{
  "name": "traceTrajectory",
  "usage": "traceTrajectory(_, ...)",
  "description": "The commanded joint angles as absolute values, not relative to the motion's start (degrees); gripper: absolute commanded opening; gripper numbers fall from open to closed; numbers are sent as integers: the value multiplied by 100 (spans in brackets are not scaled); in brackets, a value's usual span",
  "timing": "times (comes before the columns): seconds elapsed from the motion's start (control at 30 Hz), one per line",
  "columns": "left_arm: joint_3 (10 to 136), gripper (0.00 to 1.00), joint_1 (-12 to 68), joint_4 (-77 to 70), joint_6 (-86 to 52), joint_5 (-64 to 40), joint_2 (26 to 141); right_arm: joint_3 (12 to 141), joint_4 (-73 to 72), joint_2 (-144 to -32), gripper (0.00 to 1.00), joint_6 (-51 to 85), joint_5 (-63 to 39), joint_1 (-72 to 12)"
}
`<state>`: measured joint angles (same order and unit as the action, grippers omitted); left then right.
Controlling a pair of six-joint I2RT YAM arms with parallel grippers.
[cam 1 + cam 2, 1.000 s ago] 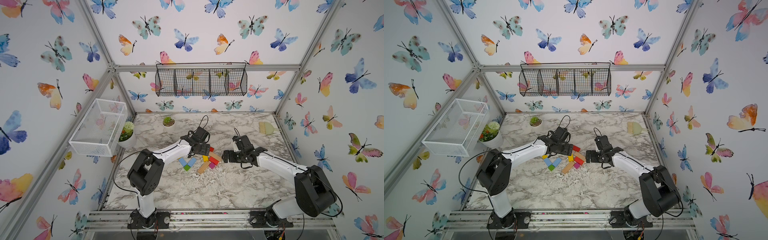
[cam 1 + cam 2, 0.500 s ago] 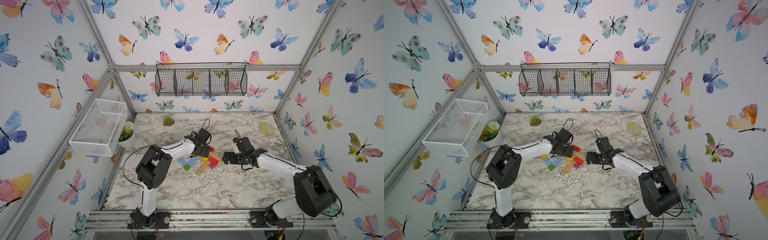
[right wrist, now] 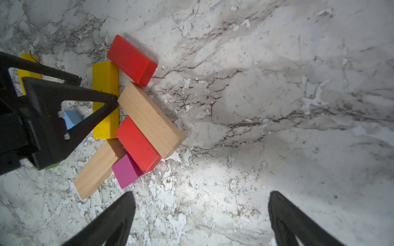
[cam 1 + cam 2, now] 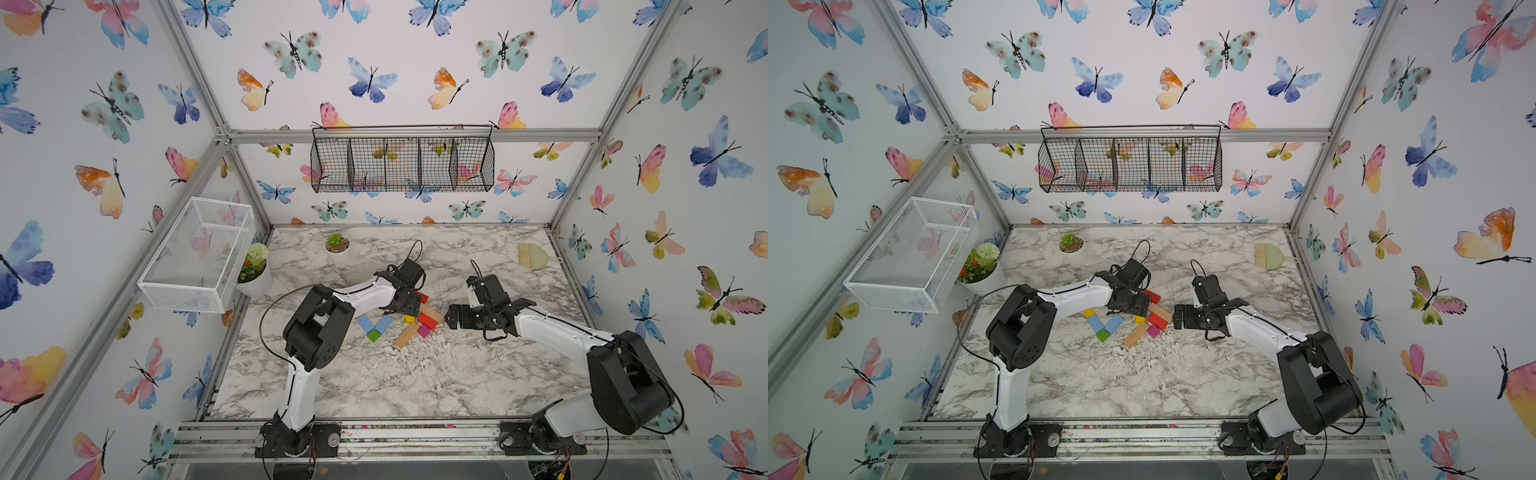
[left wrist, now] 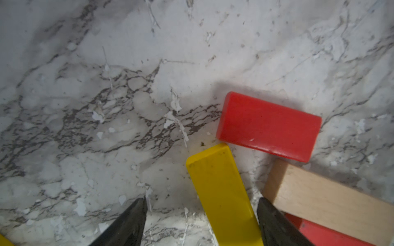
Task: Assemble the letter v with building blocks
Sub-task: Pick up the building block from the center of the board.
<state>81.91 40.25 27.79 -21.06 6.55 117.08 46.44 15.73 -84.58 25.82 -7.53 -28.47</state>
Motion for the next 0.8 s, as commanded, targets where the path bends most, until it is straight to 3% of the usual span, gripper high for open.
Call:
traceTrajectory(0.0,8253,80,4052,2936,-2132,693,11818,4570,1527,-8350,99,2522,-815,-2821)
traceTrajectory(0.37,8330,52,4047,3100,-2049,892,11828,4553,1452,-8428,99,2531,-879,-2826)
traceTrajectory(0.77,8429,33,4043,3147,-1933,927,11848,4553,1441,-8429,99,2530,-882,-2821)
